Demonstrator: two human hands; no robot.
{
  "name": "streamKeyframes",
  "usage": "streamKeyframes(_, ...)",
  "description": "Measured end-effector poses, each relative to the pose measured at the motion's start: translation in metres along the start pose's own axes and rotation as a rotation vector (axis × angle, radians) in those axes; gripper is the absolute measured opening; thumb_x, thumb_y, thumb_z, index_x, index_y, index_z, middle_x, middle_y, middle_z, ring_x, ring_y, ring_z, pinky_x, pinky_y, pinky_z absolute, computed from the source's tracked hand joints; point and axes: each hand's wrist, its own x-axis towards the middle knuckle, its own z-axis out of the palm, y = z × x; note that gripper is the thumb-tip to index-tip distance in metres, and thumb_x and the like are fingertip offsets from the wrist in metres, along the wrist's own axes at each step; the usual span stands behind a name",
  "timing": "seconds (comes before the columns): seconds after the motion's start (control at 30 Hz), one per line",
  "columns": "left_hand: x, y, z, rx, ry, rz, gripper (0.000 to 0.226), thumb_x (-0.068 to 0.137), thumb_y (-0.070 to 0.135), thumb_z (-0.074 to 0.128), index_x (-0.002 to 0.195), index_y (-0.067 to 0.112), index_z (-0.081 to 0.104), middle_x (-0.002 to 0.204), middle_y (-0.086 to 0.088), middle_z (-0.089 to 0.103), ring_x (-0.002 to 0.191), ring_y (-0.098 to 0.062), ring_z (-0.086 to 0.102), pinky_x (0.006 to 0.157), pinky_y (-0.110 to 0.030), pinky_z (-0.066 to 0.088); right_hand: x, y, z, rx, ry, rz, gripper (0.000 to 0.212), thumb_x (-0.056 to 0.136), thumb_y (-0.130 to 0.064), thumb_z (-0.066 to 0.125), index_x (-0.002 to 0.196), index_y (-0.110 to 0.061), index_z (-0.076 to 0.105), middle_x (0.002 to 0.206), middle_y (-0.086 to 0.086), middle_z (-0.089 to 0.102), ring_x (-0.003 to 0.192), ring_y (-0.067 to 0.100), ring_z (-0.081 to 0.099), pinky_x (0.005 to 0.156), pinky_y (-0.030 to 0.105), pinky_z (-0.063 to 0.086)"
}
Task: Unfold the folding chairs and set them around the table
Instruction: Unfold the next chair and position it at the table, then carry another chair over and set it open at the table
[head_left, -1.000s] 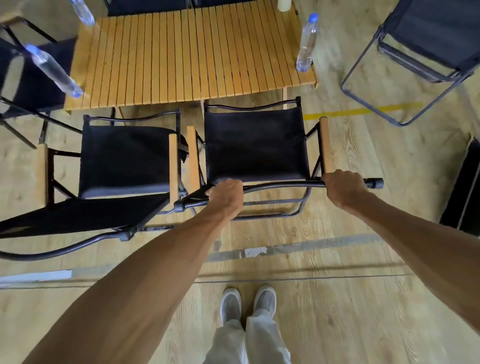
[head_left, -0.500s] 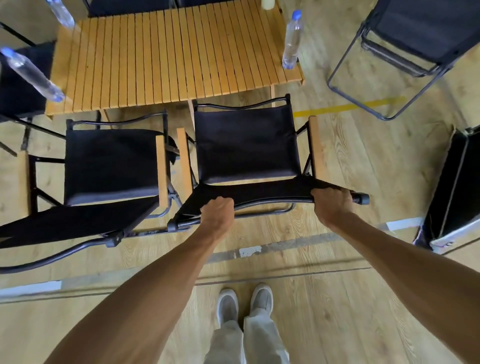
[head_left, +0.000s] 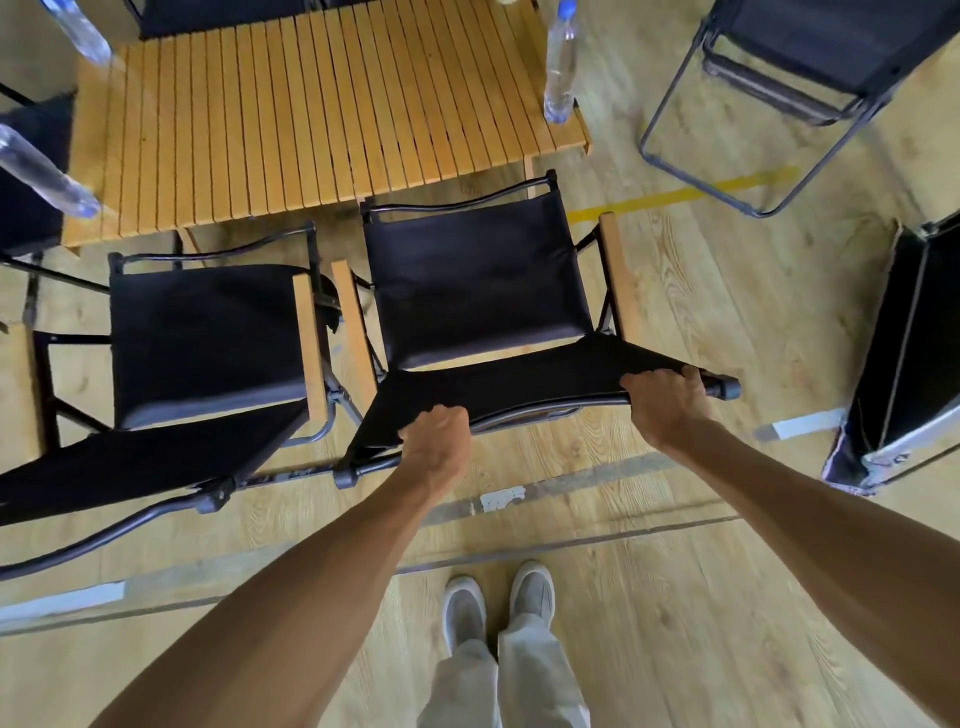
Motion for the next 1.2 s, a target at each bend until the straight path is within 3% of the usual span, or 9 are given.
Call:
streamKeyframes(0.2, 0.013, -0.009, -0.012, -0.004, -0.024, 0.033, 0.016, 0.091, -0.005, 0.055, 0.1, 0.006, 0.063, 0.094, -0.012, 0.063, 0.088, -0.031, 0.064, 0.087, -0.051, 0.055, 0.013, 0.001, -0.013, 0.025, -0.077, -0.016, 0.032, 0.093, -0.012, 0.047, 0.117, -0.028, 0.061, 0.096, -0.001, 0.069, 0.093, 0.023, 0.066, 0.094, 0.043, 0.041)
streamKeyframes(0.33, 0.013, -0.011, -0.005, 0.007, 0.006, 0.066, 0.013, 0.093, -0.002, 0.055, 0.097, 0.007, 0.064, 0.079, -0.005, 0.057, 0.07, -0.021, 0.059, 0.064, -0.034, 0.051, 0.015, 0.0, -0.01, 0.005, -0.125, -0.011, 0.03, 0.092, -0.015, 0.048, 0.117, -0.029, 0.059, 0.095, -0.003, 0.065, 0.095, 0.022, 0.064, 0.093, 0.045, 0.039)
streamKeyframes(0.43, 0.012, -0.015, 0.0, -0.013, 0.041, 0.091, 0.011, 0.093, 0.0, 0.054, 0.095, 0.007, 0.063, 0.076, -0.004, 0.055, 0.066, -0.02, 0.057, 0.06, -0.033, 0.05, 0.018, 0.001, -0.01, -0.03, -0.165, -0.061, 0.024, 0.093, -0.023, 0.05, 0.116, -0.027, 0.058, 0.087, -0.005, 0.056, 0.092, 0.022, 0.063, 0.088, 0.043, 0.041)
streamKeyframes(0.5, 0.012, -0.017, 0.0, -0.041, 0.039, 0.103, 0.008, 0.096, 0.008, 0.056, 0.101, 0.008, 0.062, 0.079, -0.004, 0.056, 0.069, -0.021, 0.058, 0.062, -0.035, 0.051, 0.019, 0.002, -0.012, -0.018, -0.184, -0.089, 0.024, 0.096, -0.034, 0.049, 0.117, -0.026, 0.056, 0.089, -0.005, 0.056, 0.092, 0.021, 0.063, 0.088, 0.043, 0.042)
streamKeyframes(0.6, 0.01, -0.017, -0.007, -0.084, -0.061, 0.122, 0.039, 0.099, 0.035, 0.055, 0.128, 0.009, 0.054, 0.107, -0.011, 0.065, 0.095, -0.029, 0.065, 0.077, -0.039, 0.051, 0.012, 0.002, -0.014, 0.042, -0.223, -0.11, 0.039, 0.098, -0.044, 0.048, 0.133, -0.027, 0.049, 0.112, -0.001, 0.063, 0.108, 0.023, 0.061, 0.097, 0.045, 0.04)
streamKeyframes(0.67, 0.005, -0.016, -0.016, -0.072, -0.12, 0.149, 0.061, 0.098, 0.049, 0.05, 0.145, 0.012, 0.04, 0.128, -0.013, 0.059, 0.113, -0.031, 0.06, 0.09, -0.042, 0.048, 0.002, 0.003, -0.019, 0.219, -0.255, -0.1, 0.052, 0.098, -0.04, 0.052, 0.147, -0.027, 0.04, 0.138, 0.003, 0.056, 0.125, 0.025, 0.053, 0.106, 0.043, 0.037)
streamKeyframes(0.73, -0.002, -0.012, -0.029, -0.041, -0.073, 0.211, 0.069, 0.097, 0.057, 0.044, 0.149, 0.013, 0.035, 0.136, -0.013, 0.055, 0.12, -0.03, 0.057, 0.098, -0.044, 0.045, -0.011, 0.012, -0.032, 0.483, -0.25, -0.051, 0.057, 0.096, -0.031, 0.054, 0.15, -0.029, 0.037, 0.15, 0.004, 0.046, 0.13, 0.027, 0.049, 0.106, 0.037, 0.04)
streamKeyframes(0.87, -0.014, 0.009, -0.058, -0.046, 0.019, 0.312, 0.069, 0.098, 0.058, 0.042, 0.15, 0.013, 0.036, 0.145, -0.011, 0.051, 0.131, -0.028, 0.051, 0.105, -0.041, 0.041, -0.032, 0.043, -0.063, 0.622, -0.126, 0.038, 0.055, 0.096, -0.027, 0.051, 0.149, -0.027, 0.039, 0.154, 0.003, 0.04, 0.137, 0.027, 0.042, 0.112, 0.039, 0.037)
streamKeyframes(1.2, -0.005, 0.14, -0.109, 0.033, 0.018, 0.448, 0.062, 0.1, 0.053, 0.04, 0.148, 0.013, 0.041, 0.143, -0.011, 0.052, 0.128, -0.028, 0.052, 0.104, -0.039, 0.041, -0.05, 0.151, -0.074, 0.522, -0.144, 0.183, 0.057, 0.1, -0.035, 0.05, 0.153, -0.026, 0.032, 0.16, 0.002, 0.03, 0.146, 0.022, 0.029, 0.118, 0.04, 0.028)
